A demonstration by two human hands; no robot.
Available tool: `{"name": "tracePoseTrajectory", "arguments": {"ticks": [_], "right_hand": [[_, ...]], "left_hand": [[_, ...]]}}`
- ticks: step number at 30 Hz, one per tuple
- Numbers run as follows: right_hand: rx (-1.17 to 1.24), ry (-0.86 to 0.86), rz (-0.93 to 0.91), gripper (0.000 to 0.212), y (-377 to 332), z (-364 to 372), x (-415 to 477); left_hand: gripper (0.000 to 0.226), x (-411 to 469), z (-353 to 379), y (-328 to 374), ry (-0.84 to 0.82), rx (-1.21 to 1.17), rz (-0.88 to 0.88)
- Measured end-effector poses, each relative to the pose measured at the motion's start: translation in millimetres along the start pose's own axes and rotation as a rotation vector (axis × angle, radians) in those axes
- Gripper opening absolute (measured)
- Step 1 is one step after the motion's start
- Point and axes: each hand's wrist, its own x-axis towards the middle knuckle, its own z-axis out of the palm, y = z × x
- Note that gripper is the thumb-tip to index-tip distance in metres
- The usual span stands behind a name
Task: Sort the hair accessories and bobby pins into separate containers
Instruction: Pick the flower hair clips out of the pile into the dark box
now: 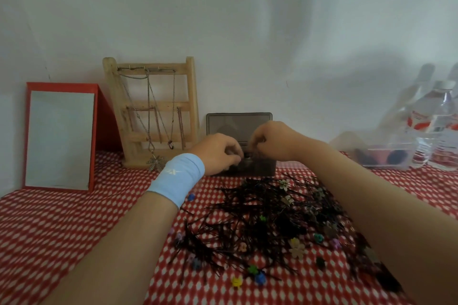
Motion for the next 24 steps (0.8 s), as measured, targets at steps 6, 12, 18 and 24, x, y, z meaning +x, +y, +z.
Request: {"name": "tracePoseTrajectory", "arguments": {"ticks": [6, 12, 18, 24], "right_hand": [[-0.184, -0.230, 0.043, 0.039, 21.9, -10.4, -38.7], [-0.175, -0.279, -0.008, 0.023, 41.9, 6.3, -50.6], [-0.045, -0.294, -0.016, 0.037, 58.0, 4.9, -51.2], [0.014, -0.259, -0.017, 0.039, 71.0, -1.5, -51.3]], "left_hand": [[0.012, 2.3, 33.0, 37.1, -0.162, 0.020, 0.095], [0.018, 6.4, 62.9, 54.3, -0.262, -0.010, 0.114], [0.017, 10.4, 77.0, 59.7, -0.297, 0.022, 0.115], [0.011, 13.4, 56.4, 46.9, -0.255, -0.035, 0.105]]}}
